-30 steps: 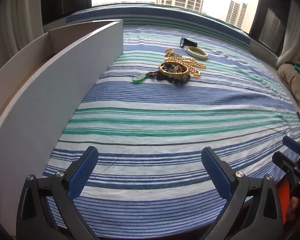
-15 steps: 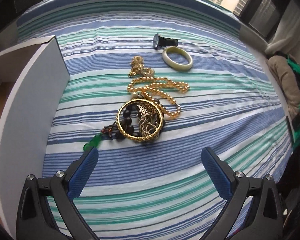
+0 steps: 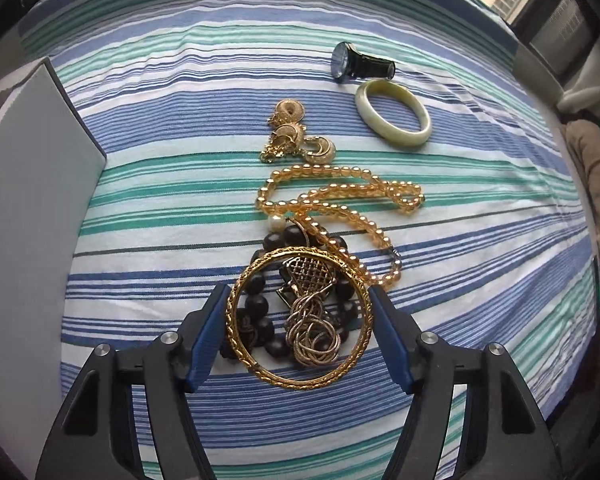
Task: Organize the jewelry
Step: 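Grasp the gold bangle with the left tool and lift it, then grasp the green jade pendant with the right tool while the left tool holds the bangle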
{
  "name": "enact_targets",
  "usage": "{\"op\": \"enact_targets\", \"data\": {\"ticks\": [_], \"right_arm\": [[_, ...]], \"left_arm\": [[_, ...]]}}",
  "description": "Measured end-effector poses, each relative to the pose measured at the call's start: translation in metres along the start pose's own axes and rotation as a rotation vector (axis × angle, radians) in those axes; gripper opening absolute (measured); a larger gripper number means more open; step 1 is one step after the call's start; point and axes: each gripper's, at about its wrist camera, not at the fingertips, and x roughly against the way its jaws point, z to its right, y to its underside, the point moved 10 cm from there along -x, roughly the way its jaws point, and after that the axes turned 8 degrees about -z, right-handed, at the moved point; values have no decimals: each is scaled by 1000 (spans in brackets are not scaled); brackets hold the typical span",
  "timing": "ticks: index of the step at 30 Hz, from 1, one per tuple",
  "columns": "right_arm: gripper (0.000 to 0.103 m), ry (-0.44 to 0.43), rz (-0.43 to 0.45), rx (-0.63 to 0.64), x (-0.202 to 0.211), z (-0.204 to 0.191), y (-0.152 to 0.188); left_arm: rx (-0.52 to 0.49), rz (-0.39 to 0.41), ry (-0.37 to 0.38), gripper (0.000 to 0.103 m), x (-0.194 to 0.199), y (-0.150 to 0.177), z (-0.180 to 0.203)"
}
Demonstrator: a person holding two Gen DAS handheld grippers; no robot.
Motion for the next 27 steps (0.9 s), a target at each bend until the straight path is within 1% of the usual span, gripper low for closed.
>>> {"op": "enact_targets", "data": {"ticks": [4, 6, 9, 12, 13, 17, 18, 19, 20, 21, 22, 23, 24, 25, 26, 27], "right_arm": [[90, -2, -1, -4, -1, -2, -2], [90, -6, -2, -2, -1, -5, -3], [90, -24, -7, -20, -2, -6, -8], [90, -53, -30, -50, -9, -9, -20], [90, -71, -36, -55, -12, -13, -28], [89, -216, -56, -71, -26, -39, -74], [83, -260, -72, -71, -32, -48, -88], [61, -304, -98, -69, -40, -59, -104], [53, -346, -126, -63, -49, -71, -118], [51, -386, -157, -40, -58, -86, -133], [51, -421, -187, 14, -69, -106, -146], [51, -439, -196, 93, -79, -125, -159], [51, -435, -201, 198, -89, -144, -169], [51, -398, -187, 320, -98, -160, -176], [51, -336, -154, 432, -107, -173, -182], [51, -294, -141, 521, -118, -183, -185]], "left_arm": [[24, 63, 38, 70, 40, 10, -10], [47, 94, 47, 70, 60, 23, -21], [96, 116, 59, 70, 78, 54, -43], [127, 107, 43, 70, 80, 92, -58], [130, 104, 33, 70, 80, 106, -63], [132, 96, 4, 70, 75, 155, -71], [130, 94, 1, 70, 72, 163, -70], [131, 94, -4, 70, 69, 170, -70], [129, 96, -10, 70, 68, 175, -70], [126, 99, -13, 70, 67, 180, -71], [126, 101, -9, 70, 68, 185, -71], [129, 101, -2, 70, 67, 187, -70], [134, 100, 6, 70, 66, 189, -70], [139, 101, 13, 70, 67, 193, -71], [139, 102, 16, 70, 66, 194, -71], [138, 105, 15, 70, 67, 196, -71]]}}
